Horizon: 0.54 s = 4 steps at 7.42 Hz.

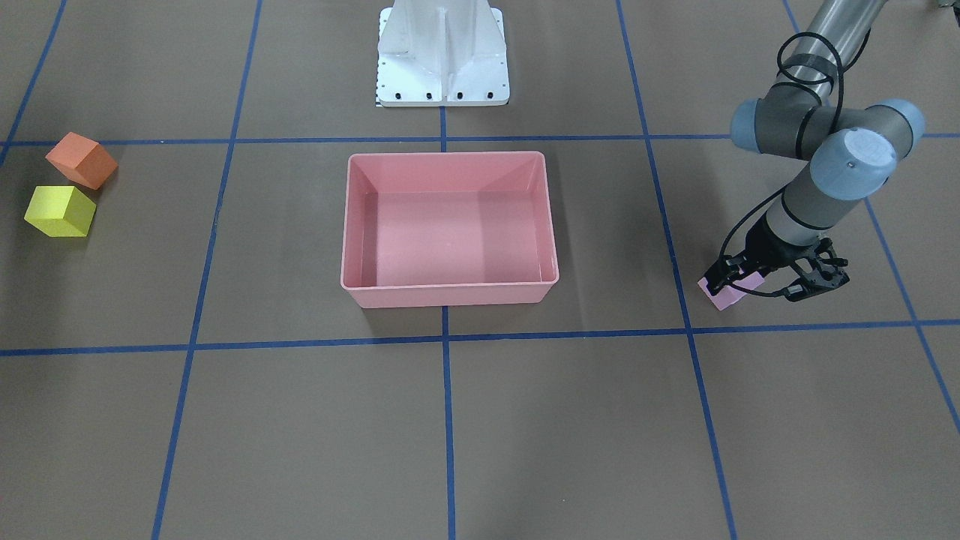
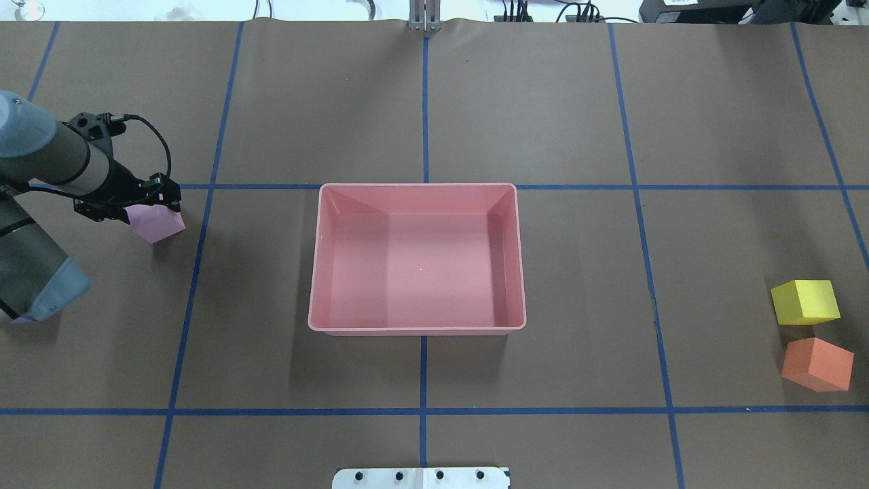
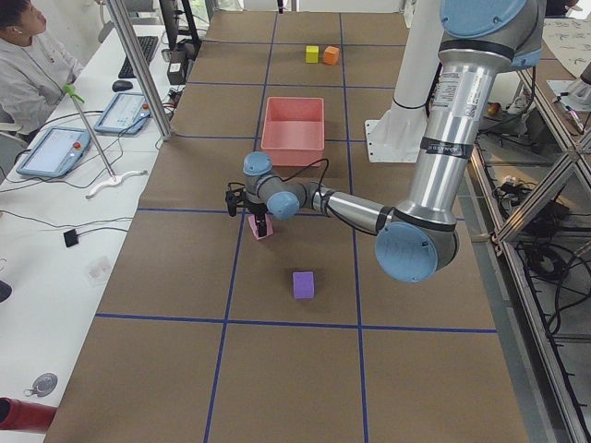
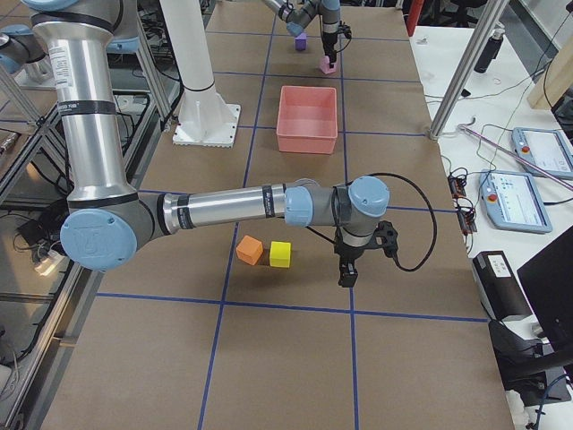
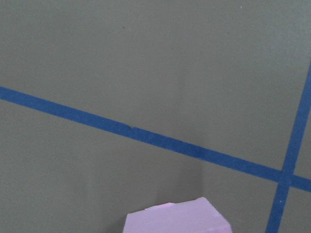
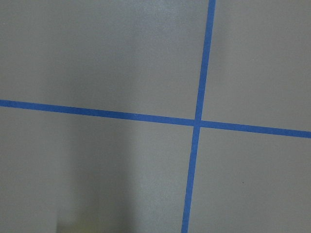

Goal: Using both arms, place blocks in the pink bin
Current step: 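Lower the left gripper onto the lilac cube and close it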

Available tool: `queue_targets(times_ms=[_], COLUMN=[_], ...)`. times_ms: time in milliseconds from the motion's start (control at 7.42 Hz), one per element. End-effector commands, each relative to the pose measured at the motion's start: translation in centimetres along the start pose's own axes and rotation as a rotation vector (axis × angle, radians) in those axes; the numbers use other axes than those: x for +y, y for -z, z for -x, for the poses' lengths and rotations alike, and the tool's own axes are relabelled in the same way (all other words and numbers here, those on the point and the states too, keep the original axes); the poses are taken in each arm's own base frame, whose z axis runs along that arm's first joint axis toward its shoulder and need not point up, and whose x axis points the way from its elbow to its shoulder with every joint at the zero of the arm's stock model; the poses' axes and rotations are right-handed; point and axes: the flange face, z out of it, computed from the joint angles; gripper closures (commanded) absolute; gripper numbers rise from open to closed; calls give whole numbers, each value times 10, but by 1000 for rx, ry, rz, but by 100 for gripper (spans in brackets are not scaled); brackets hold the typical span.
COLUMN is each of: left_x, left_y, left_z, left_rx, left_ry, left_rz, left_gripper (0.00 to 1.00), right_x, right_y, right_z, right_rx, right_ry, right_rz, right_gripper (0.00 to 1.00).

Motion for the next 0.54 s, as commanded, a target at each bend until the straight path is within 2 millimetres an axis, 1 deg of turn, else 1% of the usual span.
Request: queue_targets(times_ms=[0, 269, 404], left_x=[7, 33, 42], left_y=[18, 82, 109], left_z=[-15, -56, -77], left_rx=[50, 133, 147], left_ry=[-29, -69, -80], left_rz=[-21, -4, -11], left_gripper=[100, 100, 100], right_x=[-2, -4, -6], right_y=[-1, 0, -2], right_z=[10, 16, 22], right_rx=[0, -3, -4], right_ry=[28, 72, 76], right_rz=[-7, -47, -46], right_gripper=[0, 0, 0])
